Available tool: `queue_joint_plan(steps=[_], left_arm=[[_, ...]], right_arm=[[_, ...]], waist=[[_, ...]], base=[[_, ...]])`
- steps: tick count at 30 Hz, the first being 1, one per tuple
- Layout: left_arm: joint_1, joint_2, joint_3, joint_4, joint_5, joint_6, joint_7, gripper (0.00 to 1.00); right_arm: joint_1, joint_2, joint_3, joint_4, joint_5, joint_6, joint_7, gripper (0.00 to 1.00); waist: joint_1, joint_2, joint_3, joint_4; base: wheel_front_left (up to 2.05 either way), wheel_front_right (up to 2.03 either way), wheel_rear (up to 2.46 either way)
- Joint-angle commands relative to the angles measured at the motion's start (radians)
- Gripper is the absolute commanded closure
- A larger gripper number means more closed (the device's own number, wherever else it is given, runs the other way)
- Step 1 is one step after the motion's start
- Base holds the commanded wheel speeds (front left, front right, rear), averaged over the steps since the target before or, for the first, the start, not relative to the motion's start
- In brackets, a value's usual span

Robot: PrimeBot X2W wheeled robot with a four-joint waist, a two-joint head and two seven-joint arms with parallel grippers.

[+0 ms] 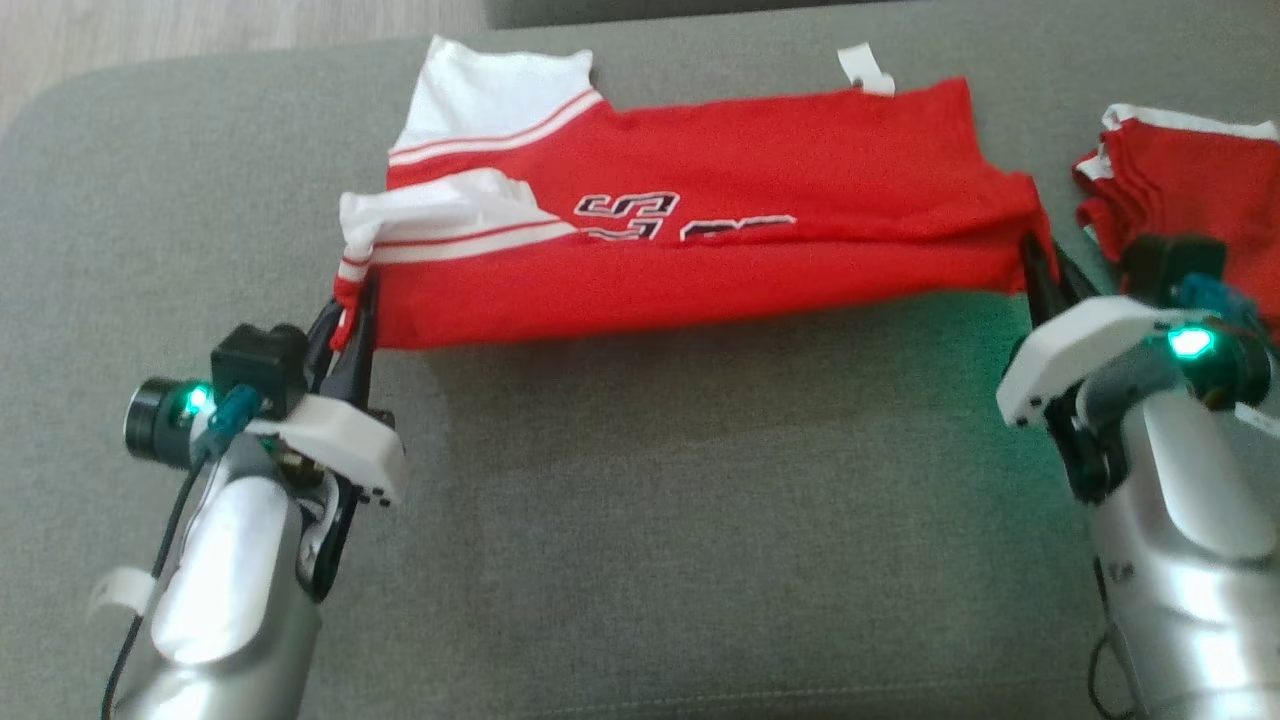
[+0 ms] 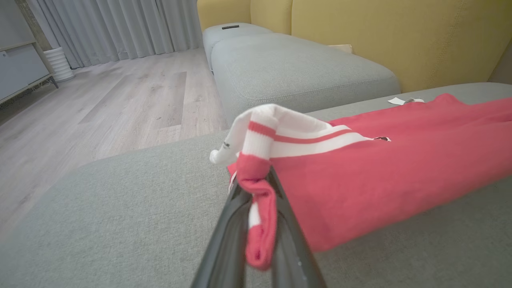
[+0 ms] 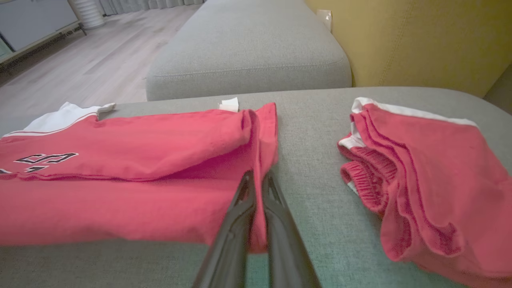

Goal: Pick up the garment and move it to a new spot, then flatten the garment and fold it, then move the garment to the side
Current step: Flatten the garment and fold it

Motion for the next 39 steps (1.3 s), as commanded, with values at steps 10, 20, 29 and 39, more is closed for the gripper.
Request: queue_joint_plan(steps=[10,20,29,39], left_arm=[[0.096,0.038,0.059,-0.039,-0.04,-0.015,-0.012,1.0],[0.236,0.031,0.022,-0.083,-0.063,-0.027,0.034,0.96],[0.193,0.018,0.043,-0.121,-0.061,0.025,0.0,0.0],[0.083,0.037,0.084,-0.221,-0.061,0.007,-0.012,0.0]], right_arm=[[0.21,-0.019,0.042,-0.221,0.094,-0.001,0.08,1.0],[0.404,0.001,0.0,-0.395,0.108,-0.001,0.175,1.0],[0.4,0.029,-0.041,-0.493,0.084,-0.001,0.089,0.0],[0.325,0.035,-0.029,-0.533,0.048,-0.001,-0.029,0.0]], waist=[[0.0001,0.0,-0.081,-0.004],[0.0001,0.0,-0.13,-0.013],[0.0001,0.0,-0.105,-0.03],[0.0001,0.0,-0.031,-0.055]], base=[[0.0,0.0,0.0],[0.0,0.0,0.0],[0.0,0.0,0.0],[0.0,0.0,0.0]])
